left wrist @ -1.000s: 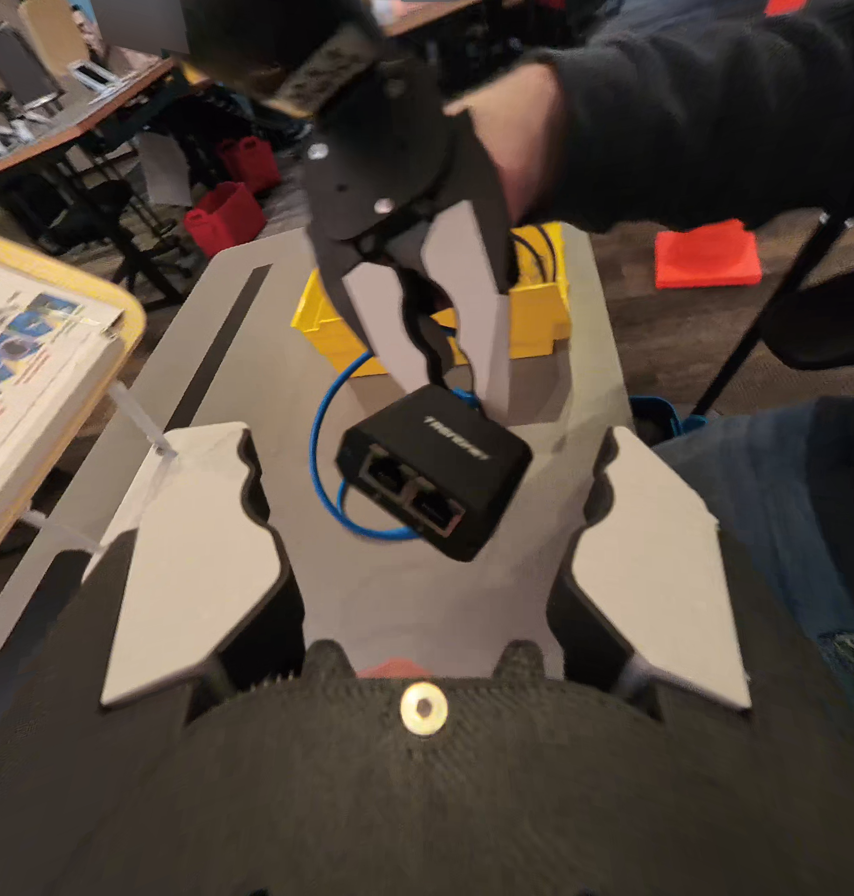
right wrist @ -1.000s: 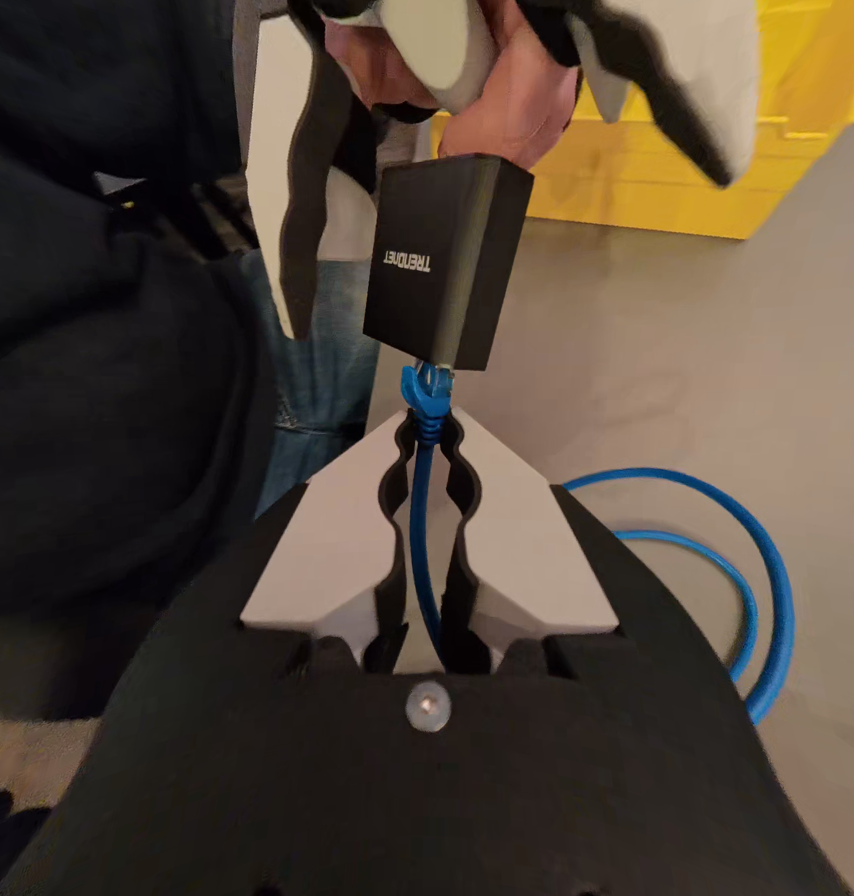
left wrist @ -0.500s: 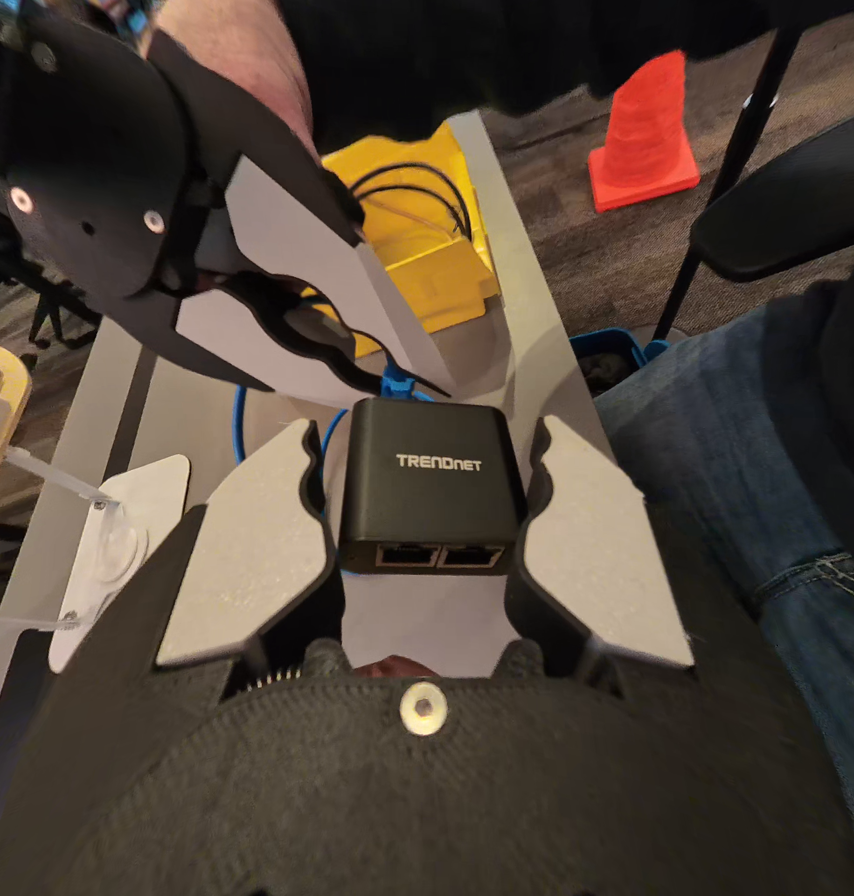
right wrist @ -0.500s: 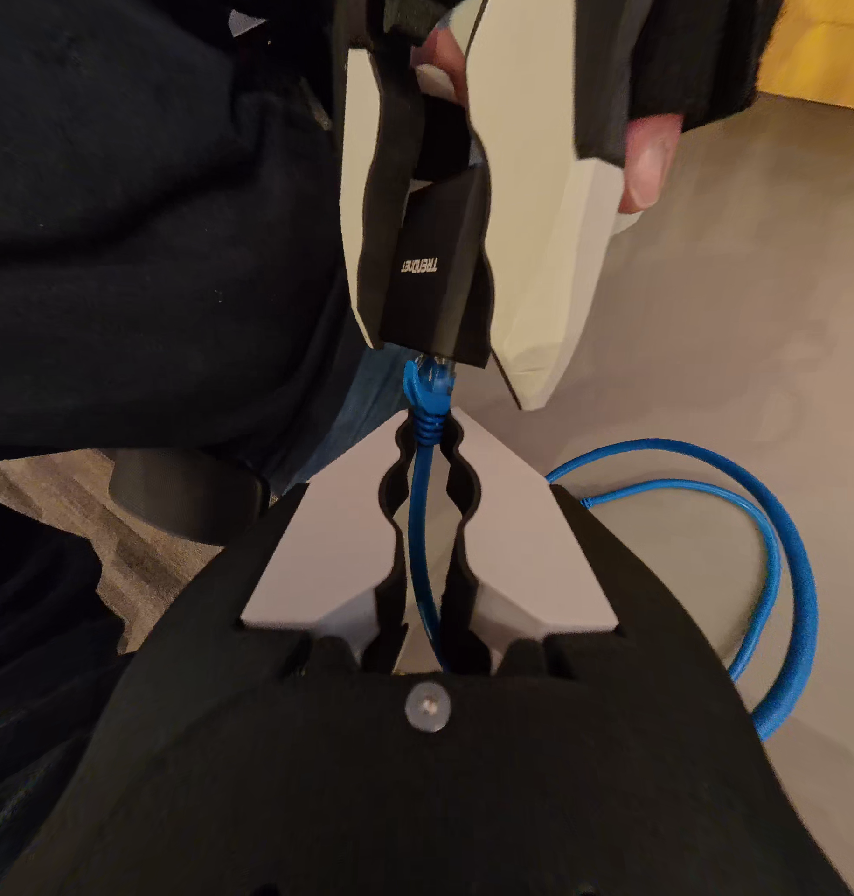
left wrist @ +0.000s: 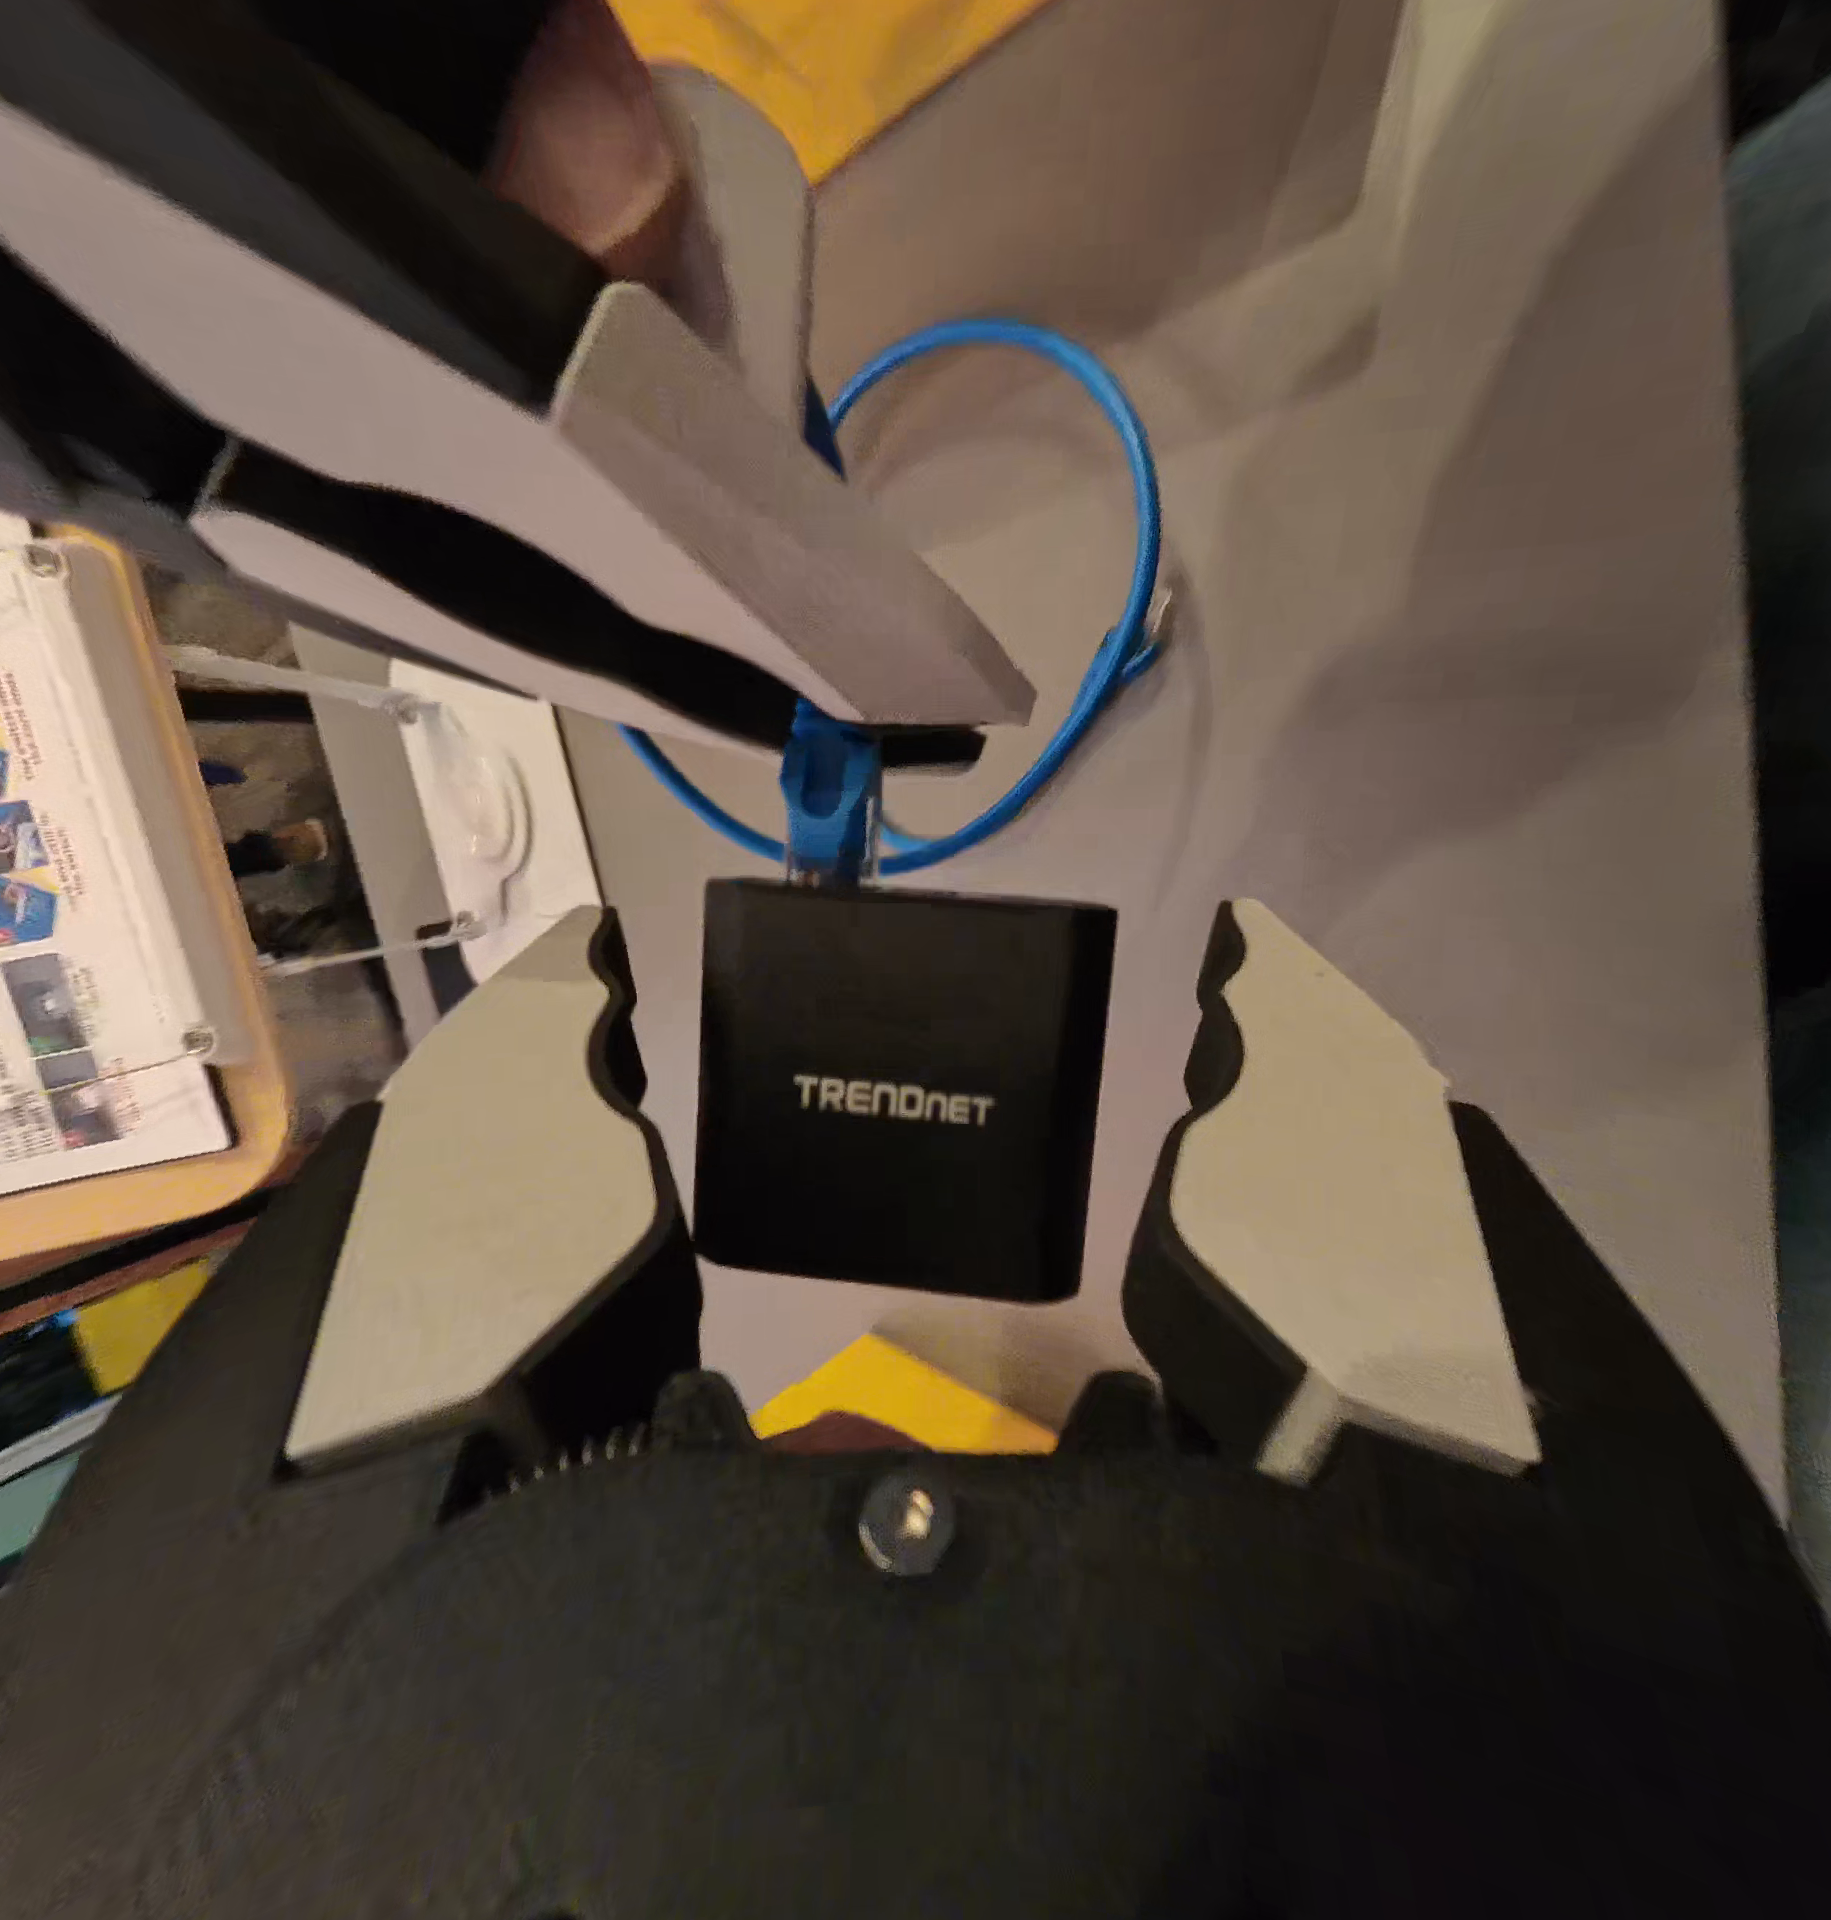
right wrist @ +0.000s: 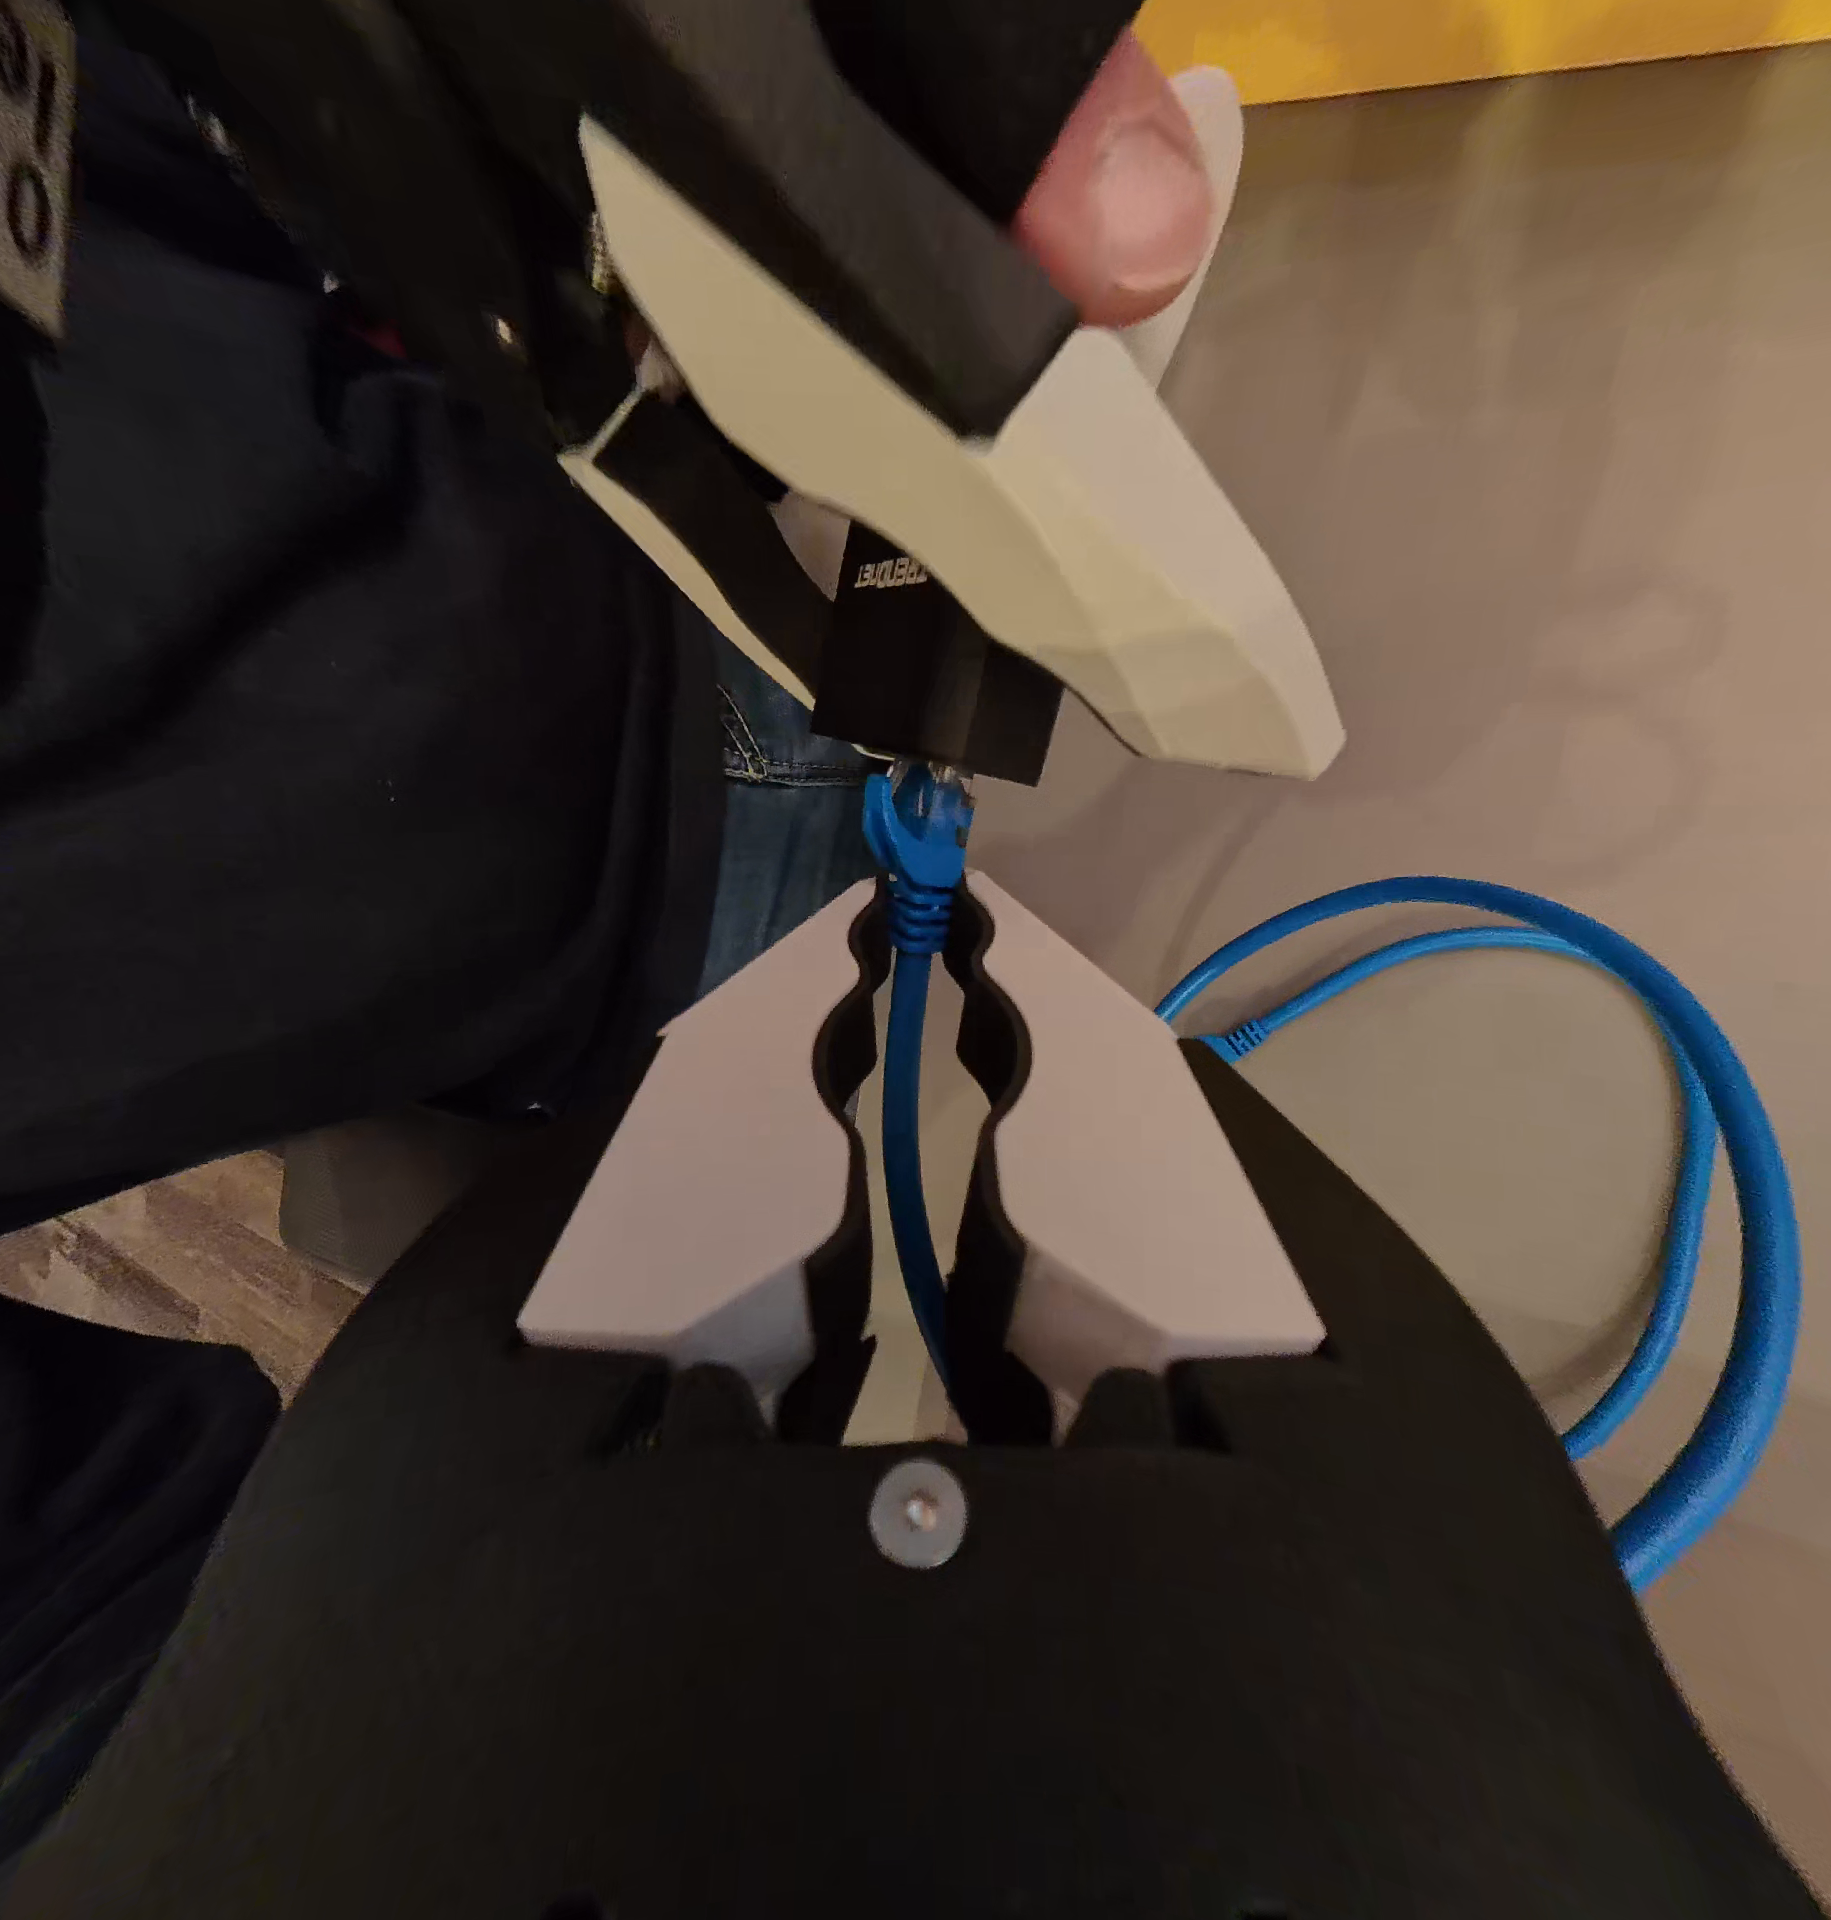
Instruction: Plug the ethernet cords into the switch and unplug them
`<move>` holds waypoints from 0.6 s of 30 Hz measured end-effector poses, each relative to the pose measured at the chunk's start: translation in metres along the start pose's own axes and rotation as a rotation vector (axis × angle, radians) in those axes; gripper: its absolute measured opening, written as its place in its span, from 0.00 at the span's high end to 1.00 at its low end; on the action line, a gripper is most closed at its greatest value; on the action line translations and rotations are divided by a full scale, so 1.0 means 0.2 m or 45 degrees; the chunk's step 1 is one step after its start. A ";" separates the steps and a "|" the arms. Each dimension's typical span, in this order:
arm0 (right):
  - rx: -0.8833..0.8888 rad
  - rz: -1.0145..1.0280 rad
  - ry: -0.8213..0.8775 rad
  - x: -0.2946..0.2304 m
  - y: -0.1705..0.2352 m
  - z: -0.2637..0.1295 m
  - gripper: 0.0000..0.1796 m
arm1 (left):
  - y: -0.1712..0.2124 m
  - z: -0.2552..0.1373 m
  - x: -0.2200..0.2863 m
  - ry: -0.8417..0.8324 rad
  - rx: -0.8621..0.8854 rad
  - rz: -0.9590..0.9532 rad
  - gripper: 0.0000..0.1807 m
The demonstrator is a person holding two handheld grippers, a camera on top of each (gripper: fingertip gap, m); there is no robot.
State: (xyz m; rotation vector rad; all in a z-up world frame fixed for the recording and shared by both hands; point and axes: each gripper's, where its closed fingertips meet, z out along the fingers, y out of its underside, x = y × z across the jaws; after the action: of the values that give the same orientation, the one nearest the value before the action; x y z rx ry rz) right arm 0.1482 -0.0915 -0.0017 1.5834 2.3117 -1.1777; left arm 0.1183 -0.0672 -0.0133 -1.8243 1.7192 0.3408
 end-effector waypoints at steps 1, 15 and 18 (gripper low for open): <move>-0.001 -0.001 0.000 0.00 0.00 0.00 0.95 | 0.01 0.01 0.00 -0.001 -0.059 0.031 0.43; -0.068 -0.111 0.157 0.01 -0.01 0.01 0.95 | 0.07 0.05 0.05 0.123 -0.195 0.032 0.56; 0.031 -0.129 0.227 0.05 -0.05 -0.03 0.93 | 0.07 0.05 0.06 0.271 -0.124 -0.127 0.56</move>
State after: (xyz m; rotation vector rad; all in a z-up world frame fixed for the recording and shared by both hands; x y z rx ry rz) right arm 0.1372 -0.0825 0.0032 1.6607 2.5244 -1.1318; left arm 0.1073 -0.0716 -0.0312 -2.0724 1.7706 0.1980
